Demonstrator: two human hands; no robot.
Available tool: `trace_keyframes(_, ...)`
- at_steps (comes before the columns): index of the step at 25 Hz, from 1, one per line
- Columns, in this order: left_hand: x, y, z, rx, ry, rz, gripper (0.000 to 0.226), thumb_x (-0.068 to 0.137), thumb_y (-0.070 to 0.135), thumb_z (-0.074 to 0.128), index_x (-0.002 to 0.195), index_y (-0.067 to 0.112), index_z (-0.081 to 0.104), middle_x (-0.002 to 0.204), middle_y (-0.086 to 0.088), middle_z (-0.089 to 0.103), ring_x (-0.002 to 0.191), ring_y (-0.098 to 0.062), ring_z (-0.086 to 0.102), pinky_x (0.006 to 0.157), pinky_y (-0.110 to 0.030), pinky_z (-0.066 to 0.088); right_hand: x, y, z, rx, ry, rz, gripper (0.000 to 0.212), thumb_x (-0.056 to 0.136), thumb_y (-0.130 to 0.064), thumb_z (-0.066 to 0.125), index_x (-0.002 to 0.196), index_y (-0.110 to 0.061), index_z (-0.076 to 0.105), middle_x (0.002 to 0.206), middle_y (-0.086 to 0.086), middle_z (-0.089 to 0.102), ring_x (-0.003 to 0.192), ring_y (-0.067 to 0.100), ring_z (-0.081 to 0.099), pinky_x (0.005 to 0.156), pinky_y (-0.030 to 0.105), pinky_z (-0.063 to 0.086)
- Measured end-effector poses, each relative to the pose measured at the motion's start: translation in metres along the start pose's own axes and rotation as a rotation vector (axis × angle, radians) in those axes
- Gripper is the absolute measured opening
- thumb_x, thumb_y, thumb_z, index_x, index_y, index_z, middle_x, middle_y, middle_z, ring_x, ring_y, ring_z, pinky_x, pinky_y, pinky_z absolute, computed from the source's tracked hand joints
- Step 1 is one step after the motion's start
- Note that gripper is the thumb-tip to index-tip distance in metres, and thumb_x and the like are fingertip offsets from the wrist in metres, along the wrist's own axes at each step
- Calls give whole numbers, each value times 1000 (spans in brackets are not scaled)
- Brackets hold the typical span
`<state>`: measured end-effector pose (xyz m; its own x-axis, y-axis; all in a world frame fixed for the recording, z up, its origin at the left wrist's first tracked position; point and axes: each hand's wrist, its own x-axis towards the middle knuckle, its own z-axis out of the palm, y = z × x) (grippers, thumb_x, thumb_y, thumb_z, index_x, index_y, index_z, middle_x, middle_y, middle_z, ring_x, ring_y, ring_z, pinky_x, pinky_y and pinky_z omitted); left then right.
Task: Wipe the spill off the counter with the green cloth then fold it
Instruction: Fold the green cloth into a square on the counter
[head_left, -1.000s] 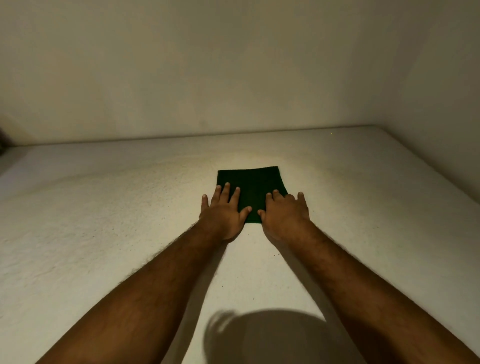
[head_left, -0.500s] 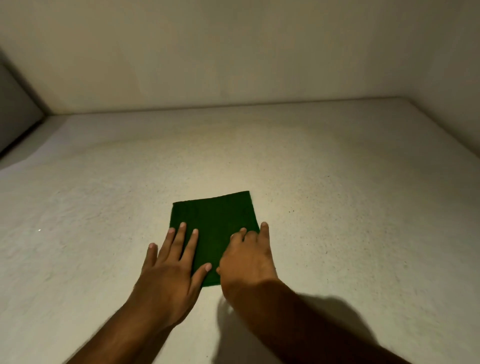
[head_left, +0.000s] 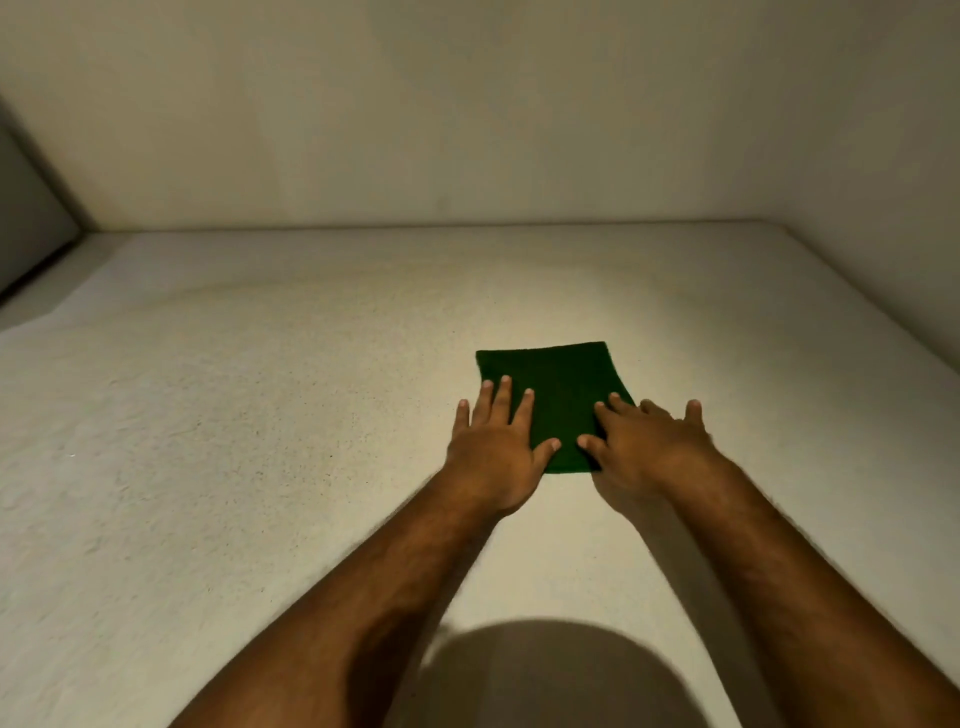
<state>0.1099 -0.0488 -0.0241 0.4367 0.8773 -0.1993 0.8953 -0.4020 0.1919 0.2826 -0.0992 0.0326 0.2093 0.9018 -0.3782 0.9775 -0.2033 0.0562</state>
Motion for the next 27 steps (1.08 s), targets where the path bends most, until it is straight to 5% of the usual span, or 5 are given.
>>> trace_keyframes(4,18,20,-13,-44,89,15,81,108,63,33,173,21,9,182,-11,0,169,-30,-3,136,-53,1,24,0,3,104,244,-44,46,113,-49,37,148,-25,55,162,4,51,148,29,47,130,63,16)
trace_keyframes(8,42,10,-28,-198,280,-100,66,108,51,46,163,15,37,166,-13,43,150,-33,43,121,-50,38,62,6,4,273,385,95,46,112,-46,44,144,-16,56,143,11,60,127,33,58,102,51,49)
trace_keyframes(15,105,-15,-52,-316,173,-171,25,103,29,64,120,13,71,116,-9,73,105,-25,68,89,-38,54,117,11,-9,542,426,67,29,104,-29,65,130,-15,66,128,8,61,118,30,61,97,47,52)
trace_keyframes(22,152,-22,-111,-945,525,-31,17,94,20,76,105,30,68,97,11,69,86,-11,71,66,-25,53,139,26,-66,938,770,-56,19,109,-31,61,123,-19,56,92,-8,66,80,10,66,66,35,55)
trace_keyframes(27,201,-36,-121,-625,549,-122,72,94,24,80,155,15,44,157,-13,44,139,-34,52,111,-45,51,190,33,-100,779,703,45,57,104,-26,70,154,-16,43,142,11,60,128,31,61,102,51,55)
